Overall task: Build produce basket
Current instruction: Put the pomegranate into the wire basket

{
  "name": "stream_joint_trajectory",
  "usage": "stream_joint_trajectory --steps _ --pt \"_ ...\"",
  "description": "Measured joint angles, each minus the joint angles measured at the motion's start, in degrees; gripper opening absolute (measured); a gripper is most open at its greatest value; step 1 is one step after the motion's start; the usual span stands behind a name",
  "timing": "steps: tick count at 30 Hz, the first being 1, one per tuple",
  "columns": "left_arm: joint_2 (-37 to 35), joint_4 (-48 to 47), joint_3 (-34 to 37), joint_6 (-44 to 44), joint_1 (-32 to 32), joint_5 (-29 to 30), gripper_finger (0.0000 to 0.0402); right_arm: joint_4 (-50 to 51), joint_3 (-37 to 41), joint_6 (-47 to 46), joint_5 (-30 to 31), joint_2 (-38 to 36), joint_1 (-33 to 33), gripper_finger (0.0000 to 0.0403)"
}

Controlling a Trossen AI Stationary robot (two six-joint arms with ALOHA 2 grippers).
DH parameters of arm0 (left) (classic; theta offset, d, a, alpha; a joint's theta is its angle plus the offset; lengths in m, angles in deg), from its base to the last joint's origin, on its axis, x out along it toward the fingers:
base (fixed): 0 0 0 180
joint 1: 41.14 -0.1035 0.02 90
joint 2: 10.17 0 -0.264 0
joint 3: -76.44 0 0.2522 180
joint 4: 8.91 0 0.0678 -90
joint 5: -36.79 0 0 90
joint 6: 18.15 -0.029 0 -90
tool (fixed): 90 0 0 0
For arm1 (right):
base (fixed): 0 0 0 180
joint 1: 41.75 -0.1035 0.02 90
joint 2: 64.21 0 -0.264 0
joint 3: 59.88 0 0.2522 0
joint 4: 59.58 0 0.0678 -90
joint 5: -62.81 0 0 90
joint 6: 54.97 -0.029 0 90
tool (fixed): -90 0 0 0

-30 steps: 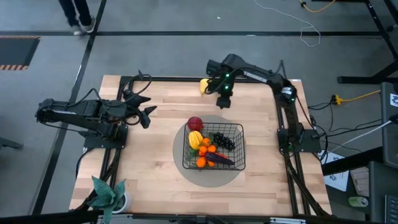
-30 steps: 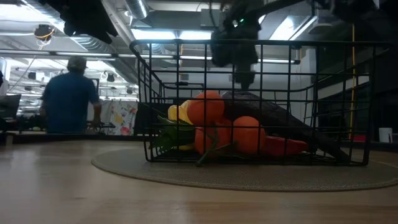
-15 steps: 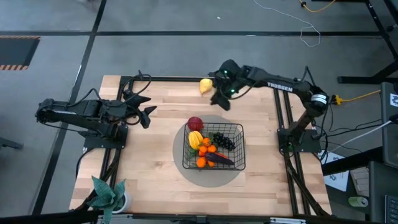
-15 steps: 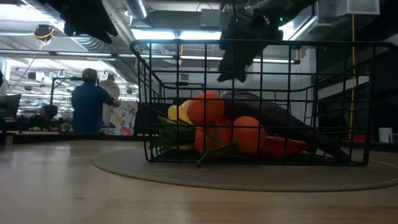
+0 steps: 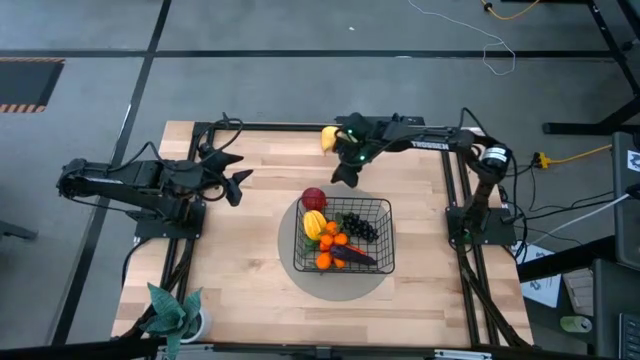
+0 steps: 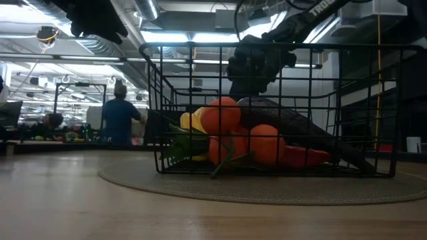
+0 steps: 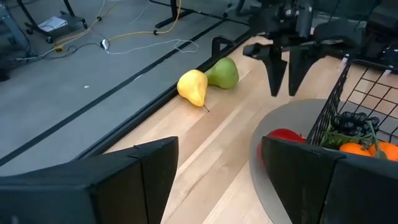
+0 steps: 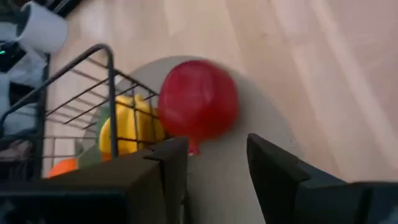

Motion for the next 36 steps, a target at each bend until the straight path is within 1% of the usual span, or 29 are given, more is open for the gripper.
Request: stream_joint_trajectory --steps 10,18,22,36 --pt "0.00 1.17 0.00 -1.18 -0.01 0.02 0.0218 0.03 -0.22 0.24 -0.65 5.12 -2.06 0.0153" --pt "0.00 2.03 0.00 -1.70 0.00 0.04 0.0218 7.34 -6.63 4.87 -2.57 8.44 -4.00 0.0153" --pt "0.02 2.05 0.00 -1.70 -0.02 0.04 0.0218 10.60 -8.95 7.44 -2.30 9.27 -4.11 0.0153" --pt "0.02 2.45 0.00 -2.99 -0.02 0.06 0.0218 10.65 -9.25 9.52 -2.18 12.47 -4.73 0.0153"
